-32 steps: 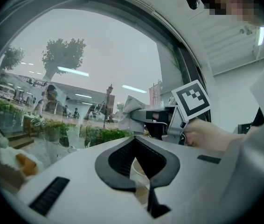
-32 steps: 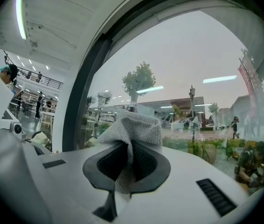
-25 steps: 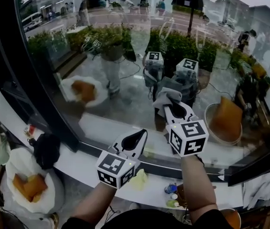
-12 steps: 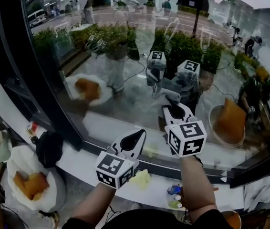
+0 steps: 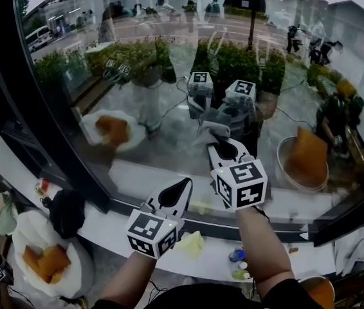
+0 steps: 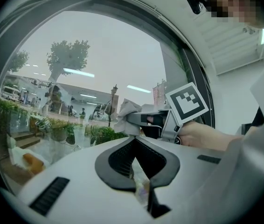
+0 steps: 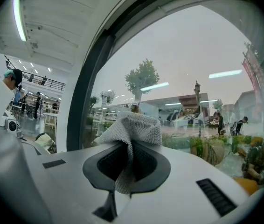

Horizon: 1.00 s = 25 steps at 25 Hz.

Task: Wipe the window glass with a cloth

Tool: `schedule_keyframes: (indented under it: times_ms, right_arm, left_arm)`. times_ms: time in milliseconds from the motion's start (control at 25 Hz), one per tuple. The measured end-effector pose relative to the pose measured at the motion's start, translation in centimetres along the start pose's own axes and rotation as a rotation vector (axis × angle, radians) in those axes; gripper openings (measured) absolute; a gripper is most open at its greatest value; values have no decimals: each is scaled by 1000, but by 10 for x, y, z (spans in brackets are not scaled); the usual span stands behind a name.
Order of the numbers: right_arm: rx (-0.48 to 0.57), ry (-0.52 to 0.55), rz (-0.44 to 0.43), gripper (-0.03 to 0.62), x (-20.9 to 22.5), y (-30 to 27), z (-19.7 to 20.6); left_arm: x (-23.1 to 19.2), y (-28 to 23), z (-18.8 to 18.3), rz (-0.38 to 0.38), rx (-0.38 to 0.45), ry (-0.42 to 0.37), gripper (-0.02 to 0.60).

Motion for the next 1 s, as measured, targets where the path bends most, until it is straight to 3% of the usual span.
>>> schedule_keyframes:
  times_ms: [480,760,1000]
  right_arm:
    - [-2,28,-64,38,-36,13,7]
    - [49,60,-68,38,-53,16,-20]
    - [91,83,-16,38,-35,31,-49]
  left_arm:
    - [10,2,5,9,22,-8,8]
    - [5,10,-1,20,17,-11,8]
    - [18,-1,-20,56,37,-32,8]
Point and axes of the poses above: the fingertips, and each gripper's own axes: y backward along the fingers, x to its right, z out of its underside, the point moved 4 cm from there along y, backward along the fingers, and after that the axes turned 4 degrees about -z, right-handed, at the moved point
